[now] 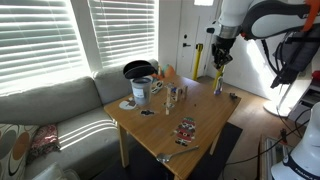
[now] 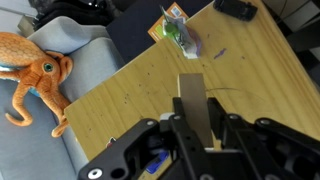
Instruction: Put the block on top of the two parallel standing blocks
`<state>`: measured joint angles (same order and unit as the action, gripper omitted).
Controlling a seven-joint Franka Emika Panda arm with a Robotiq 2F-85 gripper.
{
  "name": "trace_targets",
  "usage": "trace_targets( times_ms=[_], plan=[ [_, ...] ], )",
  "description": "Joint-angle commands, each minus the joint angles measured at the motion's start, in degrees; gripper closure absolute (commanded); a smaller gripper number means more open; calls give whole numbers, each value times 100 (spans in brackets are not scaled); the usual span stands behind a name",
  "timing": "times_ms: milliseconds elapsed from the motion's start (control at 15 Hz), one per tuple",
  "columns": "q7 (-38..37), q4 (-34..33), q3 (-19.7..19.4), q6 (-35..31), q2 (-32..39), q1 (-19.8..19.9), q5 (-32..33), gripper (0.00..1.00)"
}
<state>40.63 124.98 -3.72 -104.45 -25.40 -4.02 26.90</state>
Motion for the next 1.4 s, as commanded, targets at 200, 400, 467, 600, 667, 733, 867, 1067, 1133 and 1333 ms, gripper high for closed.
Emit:
trace_targets(
  times_ms=[200,400,467,600,667,733,867,1067,1133,1333],
  plan=[
    [680,-381,109,31,409,-2,79,71],
    [1388,-372,195,-110,405,-128,344,93],
    [1534,-578,307,85,524,-135,443,93],
    [1875,-954,514,305,771,-208,540,93],
    [2048,-1132,612,414,898,-242,595,93],
    [2214,-1281,695,489,1040,-267,667,93],
    [2343,-1510,861,647,1395,-255,992,93],
    [2073,-1622,898,683,1742,-233,873,93],
    [1833,-1683,977,922,1914,-220,1042,93],
    [1170,-1934,1055,1351,2356,-274,1123,93]
  ],
)
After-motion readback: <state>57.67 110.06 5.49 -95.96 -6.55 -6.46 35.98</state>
